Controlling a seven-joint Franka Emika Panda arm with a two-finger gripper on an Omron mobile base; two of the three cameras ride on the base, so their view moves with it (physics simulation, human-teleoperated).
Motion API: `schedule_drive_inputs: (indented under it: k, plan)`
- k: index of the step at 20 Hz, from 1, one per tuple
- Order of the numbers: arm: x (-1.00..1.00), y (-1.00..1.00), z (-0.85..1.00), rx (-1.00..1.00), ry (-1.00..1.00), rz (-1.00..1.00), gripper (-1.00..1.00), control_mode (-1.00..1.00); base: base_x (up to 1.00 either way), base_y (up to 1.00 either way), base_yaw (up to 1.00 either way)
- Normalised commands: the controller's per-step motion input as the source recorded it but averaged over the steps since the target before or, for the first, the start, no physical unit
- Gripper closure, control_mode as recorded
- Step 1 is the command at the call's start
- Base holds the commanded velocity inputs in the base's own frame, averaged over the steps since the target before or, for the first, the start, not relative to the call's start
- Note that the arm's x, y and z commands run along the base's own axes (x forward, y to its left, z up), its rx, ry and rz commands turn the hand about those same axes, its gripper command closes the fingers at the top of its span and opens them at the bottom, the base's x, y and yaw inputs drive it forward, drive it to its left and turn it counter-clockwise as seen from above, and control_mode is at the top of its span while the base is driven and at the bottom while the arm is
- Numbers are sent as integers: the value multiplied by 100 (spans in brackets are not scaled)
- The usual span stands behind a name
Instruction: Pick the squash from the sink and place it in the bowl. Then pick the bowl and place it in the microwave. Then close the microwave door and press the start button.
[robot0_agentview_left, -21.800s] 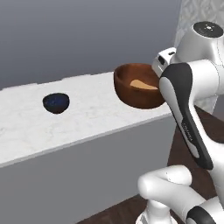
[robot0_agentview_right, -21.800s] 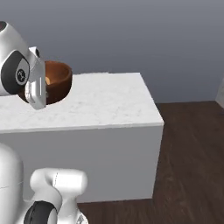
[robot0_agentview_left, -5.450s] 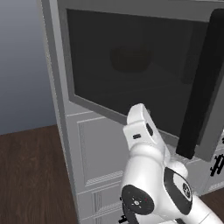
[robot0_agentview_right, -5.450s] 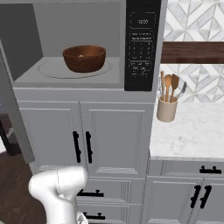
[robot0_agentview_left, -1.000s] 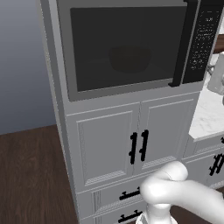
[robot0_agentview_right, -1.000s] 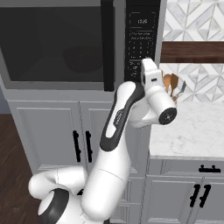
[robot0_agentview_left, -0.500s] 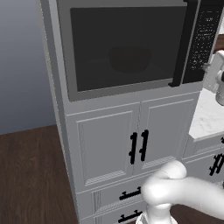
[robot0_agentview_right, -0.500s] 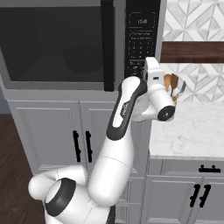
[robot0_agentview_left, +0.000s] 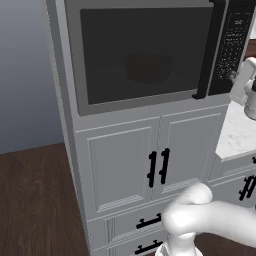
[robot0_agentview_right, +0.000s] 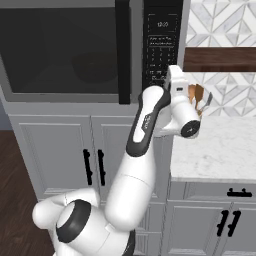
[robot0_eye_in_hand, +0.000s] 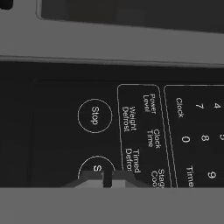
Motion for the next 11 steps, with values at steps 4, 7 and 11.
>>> schedule_drive_inputs:
  k: [4,7,11]
  plan:
    - [23,-1,-2,3,0,0,100,-100,0,0,0]
    - [3,-4,-3,4,0,0,100,-100,0,0,0]
    - [-41,-33,0,8,0,0,100,-100,0,0,0]
